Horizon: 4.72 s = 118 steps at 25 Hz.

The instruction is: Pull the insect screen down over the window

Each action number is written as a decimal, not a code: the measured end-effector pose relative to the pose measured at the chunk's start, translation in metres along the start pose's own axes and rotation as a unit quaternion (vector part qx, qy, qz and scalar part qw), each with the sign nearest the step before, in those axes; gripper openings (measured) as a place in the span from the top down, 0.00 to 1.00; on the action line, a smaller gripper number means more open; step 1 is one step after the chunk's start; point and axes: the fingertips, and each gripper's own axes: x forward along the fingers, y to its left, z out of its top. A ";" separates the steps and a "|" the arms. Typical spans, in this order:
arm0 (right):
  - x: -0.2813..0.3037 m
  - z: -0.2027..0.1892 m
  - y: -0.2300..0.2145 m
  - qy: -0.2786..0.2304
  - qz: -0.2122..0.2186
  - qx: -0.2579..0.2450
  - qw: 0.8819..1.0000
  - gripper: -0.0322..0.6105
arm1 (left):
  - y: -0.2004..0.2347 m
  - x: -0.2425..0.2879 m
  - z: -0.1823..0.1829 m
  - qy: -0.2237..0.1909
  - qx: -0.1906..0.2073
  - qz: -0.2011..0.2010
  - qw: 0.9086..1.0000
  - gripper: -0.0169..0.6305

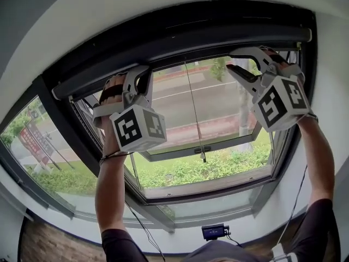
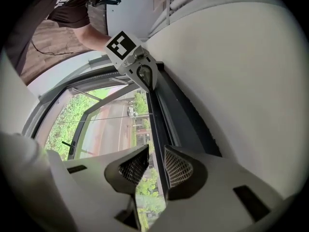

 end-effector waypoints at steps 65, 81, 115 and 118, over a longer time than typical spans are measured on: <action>0.007 -0.014 0.117 0.093 0.186 -0.042 0.977 0.91 | -0.124 -0.045 -0.012 0.023 0.008 -0.190 0.981 0.94; -0.004 -0.048 0.268 0.102 0.295 0.003 0.950 0.92 | -0.279 -0.079 -0.023 0.048 -0.033 -0.292 0.955 0.94; -0.042 -0.077 0.522 0.156 0.431 0.073 0.886 0.92 | -0.530 -0.165 -0.044 0.110 -0.066 -0.483 0.866 0.94; -0.046 -0.080 0.548 0.160 0.442 0.076 0.879 0.92 | -0.553 -0.176 -0.045 0.118 -0.065 -0.504 0.853 0.94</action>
